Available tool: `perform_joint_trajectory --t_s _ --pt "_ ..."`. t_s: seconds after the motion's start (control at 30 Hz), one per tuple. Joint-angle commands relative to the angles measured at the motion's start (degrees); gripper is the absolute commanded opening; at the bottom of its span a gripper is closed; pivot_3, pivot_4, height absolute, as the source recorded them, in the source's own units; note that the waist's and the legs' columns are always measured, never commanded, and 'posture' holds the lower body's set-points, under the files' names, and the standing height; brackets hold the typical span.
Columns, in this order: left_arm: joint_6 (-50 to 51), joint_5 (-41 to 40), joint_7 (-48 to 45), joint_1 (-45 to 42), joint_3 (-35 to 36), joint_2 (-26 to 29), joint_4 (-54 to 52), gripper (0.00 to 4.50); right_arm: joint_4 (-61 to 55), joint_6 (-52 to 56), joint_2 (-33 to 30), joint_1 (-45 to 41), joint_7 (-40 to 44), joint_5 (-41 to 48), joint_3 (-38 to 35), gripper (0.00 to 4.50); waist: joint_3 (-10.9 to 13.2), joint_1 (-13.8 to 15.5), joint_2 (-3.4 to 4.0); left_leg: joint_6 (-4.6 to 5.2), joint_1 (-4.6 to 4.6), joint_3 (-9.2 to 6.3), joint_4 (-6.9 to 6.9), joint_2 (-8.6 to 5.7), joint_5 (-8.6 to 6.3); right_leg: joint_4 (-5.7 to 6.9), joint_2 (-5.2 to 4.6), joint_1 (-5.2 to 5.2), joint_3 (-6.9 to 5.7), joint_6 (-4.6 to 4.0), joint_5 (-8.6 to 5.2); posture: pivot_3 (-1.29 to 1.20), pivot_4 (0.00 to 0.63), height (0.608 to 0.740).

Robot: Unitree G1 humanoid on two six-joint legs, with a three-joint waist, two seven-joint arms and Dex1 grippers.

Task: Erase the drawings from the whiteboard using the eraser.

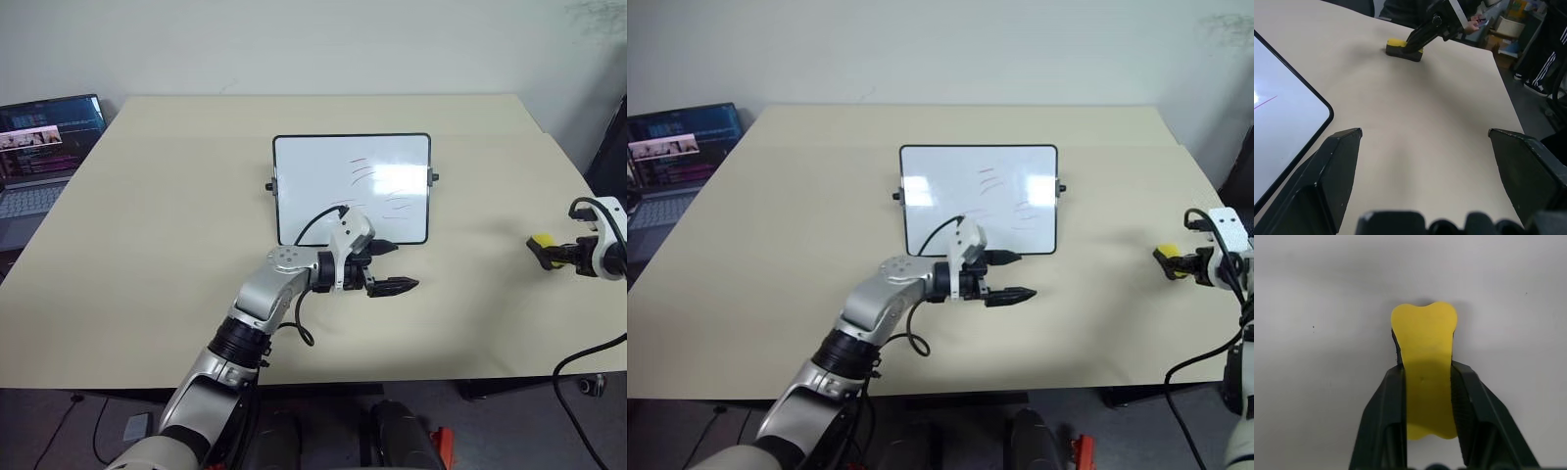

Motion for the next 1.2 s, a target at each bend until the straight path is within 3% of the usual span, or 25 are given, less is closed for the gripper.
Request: perform_joint_trajectory --t_s 0.03,0.17,0.33,0.57,0.73,0.97,1.2 --pt "-0.14 -0.48 0.06 -0.13 0.64 -0.06 -2.78 4.5 -0.07 -1.38 -0.55 -1.57 0.02 -0.52 -0.39 0.81 0.0 0.0 0.0 0.0 0.0 0.0 0.0 0.0 0.0 0.0 0.0 0.0 0.0 0.0 0.0 0.0 0.15 0.74" --pt "-0.19 -0.5 0.08 -0.03 0.75 0.11 -2.87 4.5 -0.62 -1.45 -0.48 -1.92 0.23 -0.43 -0.4 0.8 0.0 0.0 0.0 0.0 0.0 0.0 0.0 0.0 0.0 0.0 0.0 0.0 0.0 0.0 0.0 0.0 0.15 0.74" --pt "-0.06 -0.52 0.73 -0.11 3.05 2.96 -4.11 4.5 -10.85 1.63 -2.22 -1.32 1.15 1.21 -1.73 0.8 -0.01 -0.43 0.03 0.0 0.01 0.0 0.0 0.0 0.0 0.02 0.0 0.0 0.01 0.0 0.0 0.0 0.15 0.74" --pt "0.24 -0.07 1.96 -0.05 10.57 13.25 -4.34 4.5 -36.74 9.92 -2.95 1.74 2.09 4.92 -2.93 0.69 0.0 -1.14 0.05 0.0 0.03 -0.02 0.0 0.01 0.0 0.1 0.0 -0.01 0.0 0.07 -0.04 0.0 0.15 0.74" --pt "-0.02 1.19 2.82 0.88 13.31 19.04 -4.36 4.5 -49.15 8.15 1.16 -2.93 3.94 5.28 2.79 0.68 0.0 -1.33 0.05 0.0 0.02 -0.02 0.01 0.01 0.0 0.11 -0.01 -0.01 -0.01 0.11 -0.06 0.0 0.15 0.74" --pt "0.77 1.78 5.53 2.31 14.5 20.44 -6.69 4.5 -50.98 0.71 10.51 -12.03 4.11 2.58 10.57 0.68 0.01 -0.96 0.05 0.0 -0.08 -0.06 0.02 0.02 0.0 0.14 -0.02 -0.1 -0.08 0.0 0.0 0.0 0.15 0.74" --pt "2.32 1.79 7.29 3.02 15.31 22.03 -10.07 4.5 -41.83 -15.09 21.51 -16.38 -0.12 -5.35 18.91 0.68 0.02 -0.89 0.04 0.0 -0.14 -0.1 0.01 0.03 0.0 0.2 -0.02 -0.18 -0.13 -0.02 0.01 0.0 0.15 0.74"
